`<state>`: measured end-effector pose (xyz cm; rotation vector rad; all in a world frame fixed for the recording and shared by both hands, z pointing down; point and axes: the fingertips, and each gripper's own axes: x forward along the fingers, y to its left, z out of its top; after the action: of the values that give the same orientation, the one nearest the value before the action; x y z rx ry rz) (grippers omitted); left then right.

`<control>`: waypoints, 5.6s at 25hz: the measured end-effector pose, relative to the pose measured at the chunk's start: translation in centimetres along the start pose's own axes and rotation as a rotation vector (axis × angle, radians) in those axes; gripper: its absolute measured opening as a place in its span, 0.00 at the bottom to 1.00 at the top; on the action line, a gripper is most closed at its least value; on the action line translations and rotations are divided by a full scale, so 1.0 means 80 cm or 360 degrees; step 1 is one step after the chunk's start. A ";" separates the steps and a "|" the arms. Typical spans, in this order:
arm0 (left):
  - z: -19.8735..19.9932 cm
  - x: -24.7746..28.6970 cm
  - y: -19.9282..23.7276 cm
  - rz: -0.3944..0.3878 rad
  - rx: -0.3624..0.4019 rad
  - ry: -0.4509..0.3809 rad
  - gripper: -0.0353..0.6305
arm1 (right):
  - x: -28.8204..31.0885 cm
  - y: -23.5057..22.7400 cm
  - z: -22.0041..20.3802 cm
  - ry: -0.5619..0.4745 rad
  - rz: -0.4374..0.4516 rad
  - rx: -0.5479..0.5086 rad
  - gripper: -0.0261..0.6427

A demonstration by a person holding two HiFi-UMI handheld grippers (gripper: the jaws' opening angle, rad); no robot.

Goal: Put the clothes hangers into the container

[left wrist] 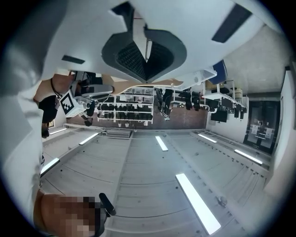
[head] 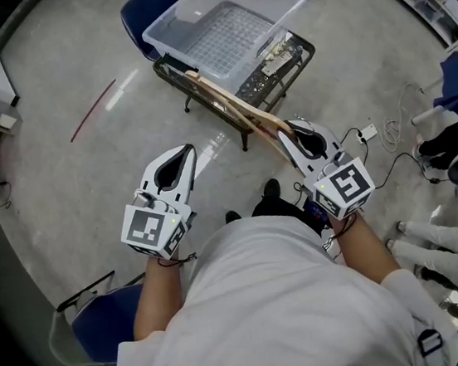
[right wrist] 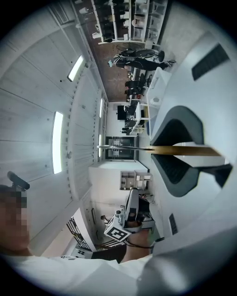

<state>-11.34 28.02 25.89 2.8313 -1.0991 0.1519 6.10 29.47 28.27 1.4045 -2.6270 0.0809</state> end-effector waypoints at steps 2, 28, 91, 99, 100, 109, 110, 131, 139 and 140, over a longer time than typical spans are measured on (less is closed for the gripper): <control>-0.002 0.014 -0.003 0.0003 0.0000 0.0009 0.08 | 0.000 -0.012 -0.004 -0.0007 0.0017 0.0005 0.13; -0.017 0.243 -0.033 0.0009 -0.0048 0.0130 0.08 | 0.016 -0.236 -0.035 0.0060 0.0100 0.0063 0.13; -0.015 0.390 0.338 0.0443 -0.0307 0.0088 0.08 | 0.498 -0.327 0.022 0.0265 0.0746 -0.0272 0.13; -0.027 0.432 0.339 0.0552 -0.0330 0.0157 0.08 | 0.541 -0.362 0.000 0.0285 0.0926 -0.0296 0.13; -0.029 0.435 0.338 0.0572 -0.0328 0.0166 0.08 | 0.544 -0.363 -0.006 0.0291 0.0950 -0.0303 0.13; -0.081 0.461 0.375 0.0660 -0.0375 0.0241 0.08 | 0.610 -0.366 -0.072 0.0386 0.1113 -0.0307 0.13; -0.086 0.464 0.381 0.0668 -0.0388 0.0246 0.08 | 0.618 -0.368 -0.079 0.0401 0.1127 -0.0309 0.13; -0.153 0.490 0.408 0.0731 -0.0517 0.0317 0.08 | 0.688 -0.341 -0.306 0.0955 0.1383 -0.0328 0.13; -0.168 0.494 0.411 0.0744 -0.0547 0.0327 0.08 | 0.693 -0.330 -0.376 0.1118 0.1451 -0.0248 0.14; -0.169 0.494 0.410 0.0743 -0.0549 0.0330 0.08 | 0.695 -0.331 -0.382 0.1133 0.1448 -0.0250 0.14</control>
<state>-5.25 -20.69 46.28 2.1704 -1.5423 0.2548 1.27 -27.18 66.96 -0.0011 -2.3179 0.3823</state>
